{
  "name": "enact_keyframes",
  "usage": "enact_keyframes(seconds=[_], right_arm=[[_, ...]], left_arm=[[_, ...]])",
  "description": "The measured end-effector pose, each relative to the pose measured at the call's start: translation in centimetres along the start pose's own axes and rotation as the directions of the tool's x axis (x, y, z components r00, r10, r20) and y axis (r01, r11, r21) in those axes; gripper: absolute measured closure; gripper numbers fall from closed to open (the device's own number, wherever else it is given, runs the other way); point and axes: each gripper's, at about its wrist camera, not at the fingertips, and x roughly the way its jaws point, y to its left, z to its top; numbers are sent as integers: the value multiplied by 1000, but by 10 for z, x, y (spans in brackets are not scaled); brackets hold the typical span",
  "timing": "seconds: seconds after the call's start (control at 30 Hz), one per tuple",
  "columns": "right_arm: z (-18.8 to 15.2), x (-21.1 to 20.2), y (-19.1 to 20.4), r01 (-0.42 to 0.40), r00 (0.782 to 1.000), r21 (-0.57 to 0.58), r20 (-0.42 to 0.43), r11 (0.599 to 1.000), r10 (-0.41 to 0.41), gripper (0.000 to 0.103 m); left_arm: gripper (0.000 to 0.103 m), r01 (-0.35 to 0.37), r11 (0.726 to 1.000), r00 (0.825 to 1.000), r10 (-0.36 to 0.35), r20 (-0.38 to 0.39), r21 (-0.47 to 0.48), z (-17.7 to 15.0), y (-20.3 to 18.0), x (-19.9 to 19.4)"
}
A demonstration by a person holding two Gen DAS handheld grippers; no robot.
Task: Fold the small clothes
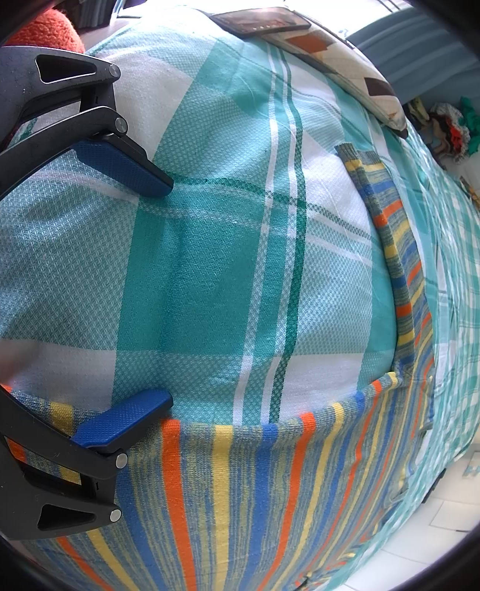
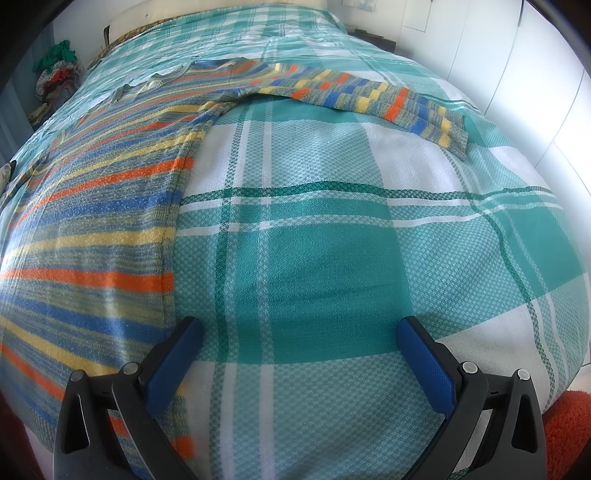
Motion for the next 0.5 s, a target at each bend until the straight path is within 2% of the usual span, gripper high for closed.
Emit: enact_keyframes(seconds=[0.5], right_arm=[[-1,-1,0,1,1000,-2,9,1000,-1,0]], left_arm=[[0,-5,1000,1000,5,14,2,-1,-1,-2]])
